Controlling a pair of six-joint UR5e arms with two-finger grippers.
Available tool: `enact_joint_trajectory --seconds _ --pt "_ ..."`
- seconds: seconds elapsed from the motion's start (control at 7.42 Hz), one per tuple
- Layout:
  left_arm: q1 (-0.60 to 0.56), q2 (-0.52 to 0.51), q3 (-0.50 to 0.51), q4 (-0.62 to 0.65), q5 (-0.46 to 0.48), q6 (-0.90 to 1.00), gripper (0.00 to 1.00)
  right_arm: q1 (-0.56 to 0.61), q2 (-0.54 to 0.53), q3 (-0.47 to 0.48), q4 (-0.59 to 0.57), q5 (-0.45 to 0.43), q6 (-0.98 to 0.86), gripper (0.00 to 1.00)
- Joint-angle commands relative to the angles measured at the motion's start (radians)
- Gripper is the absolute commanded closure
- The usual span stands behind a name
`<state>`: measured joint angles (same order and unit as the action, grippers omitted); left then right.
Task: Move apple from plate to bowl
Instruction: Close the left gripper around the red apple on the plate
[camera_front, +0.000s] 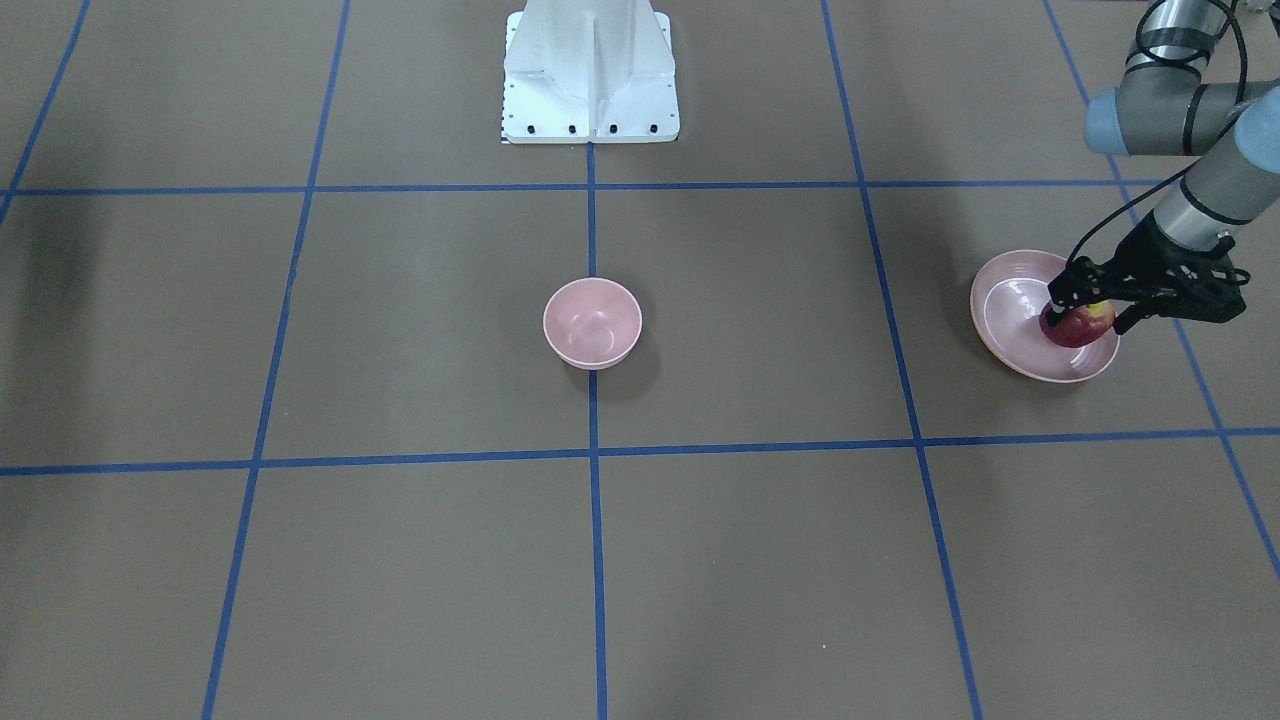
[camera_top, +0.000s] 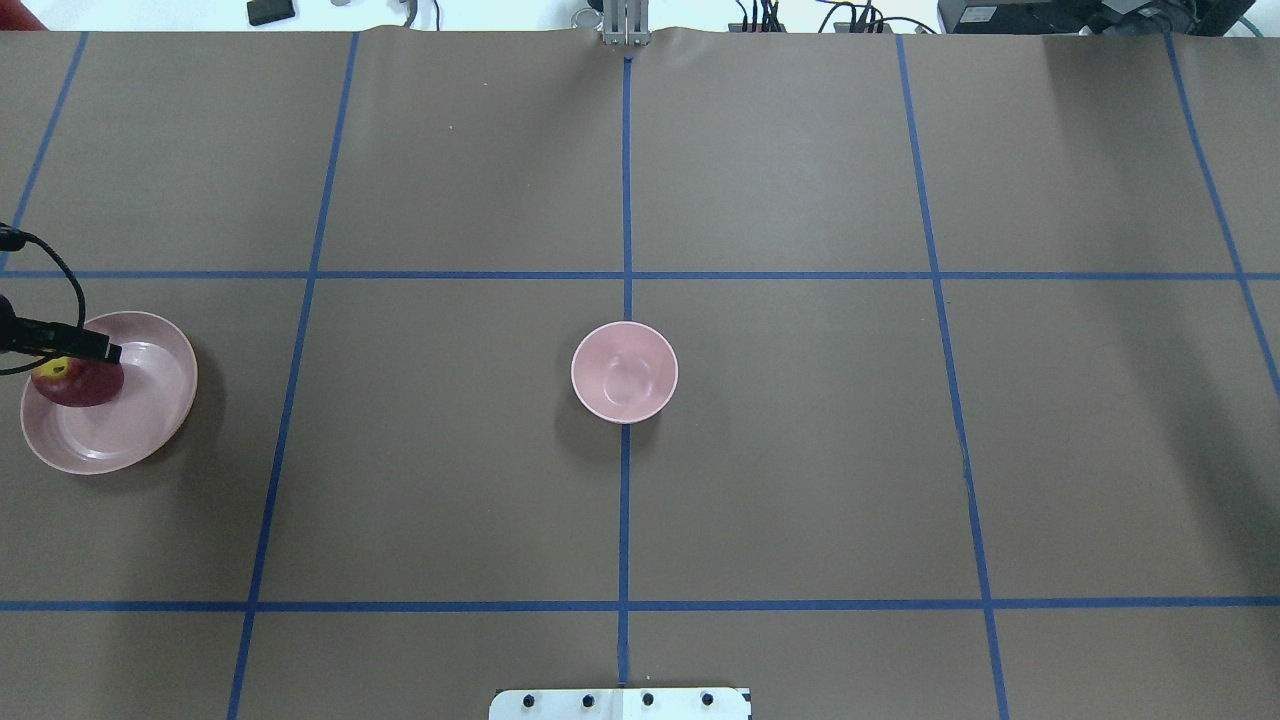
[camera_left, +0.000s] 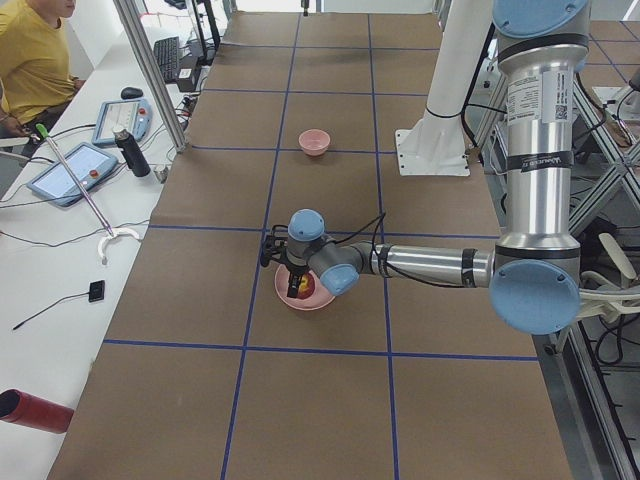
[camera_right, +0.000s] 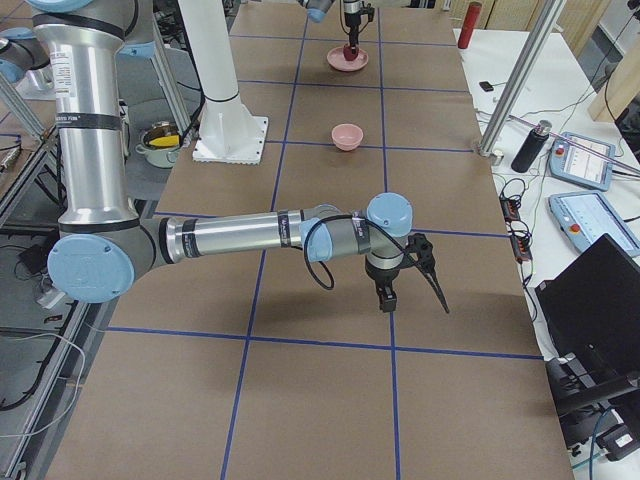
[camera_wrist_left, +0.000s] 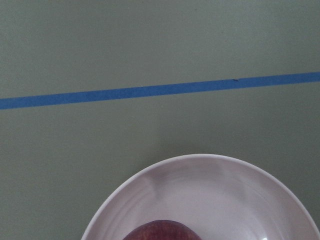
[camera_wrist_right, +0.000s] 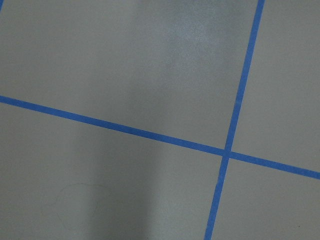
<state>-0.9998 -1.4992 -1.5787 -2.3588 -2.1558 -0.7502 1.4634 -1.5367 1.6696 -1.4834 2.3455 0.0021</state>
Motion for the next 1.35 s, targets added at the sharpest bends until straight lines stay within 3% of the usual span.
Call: enact_joint_trajectory --seconds 0.0,0.4,0.54,0.67,0.81,0.94,1.21 --pt "0.029 0.001 0.012 0.004 0.002 0.002 0.01 0.000 0.000 -0.002 0.000 0.000 0.004 0.00" --pt "0.046 0.001 0.016 0.006 0.004 0.006 0.03 -0.002 0.001 -0.002 0.000 0.000 0.009 0.00" --pt "0.046 -0.001 0.017 0.004 0.005 0.008 0.36 -0.002 0.001 -0.002 0.000 0.000 0.009 0.00" --pt "0.046 0.002 0.014 0.003 0.004 0.049 0.88 -0.002 0.001 0.001 0.000 0.000 0.010 0.00" --pt "0.040 0.013 -0.004 0.006 -0.012 0.105 1.00 -0.002 0.001 0.004 0.000 0.001 0.012 0.00" --pt "0.017 0.002 -0.038 0.051 -0.091 0.104 1.00 -0.002 0.001 0.002 -0.002 0.001 0.013 0.00" --pt "-0.014 -0.115 -0.236 0.409 -0.090 0.095 1.00 0.000 -0.014 0.002 -0.002 0.001 0.012 0.00"
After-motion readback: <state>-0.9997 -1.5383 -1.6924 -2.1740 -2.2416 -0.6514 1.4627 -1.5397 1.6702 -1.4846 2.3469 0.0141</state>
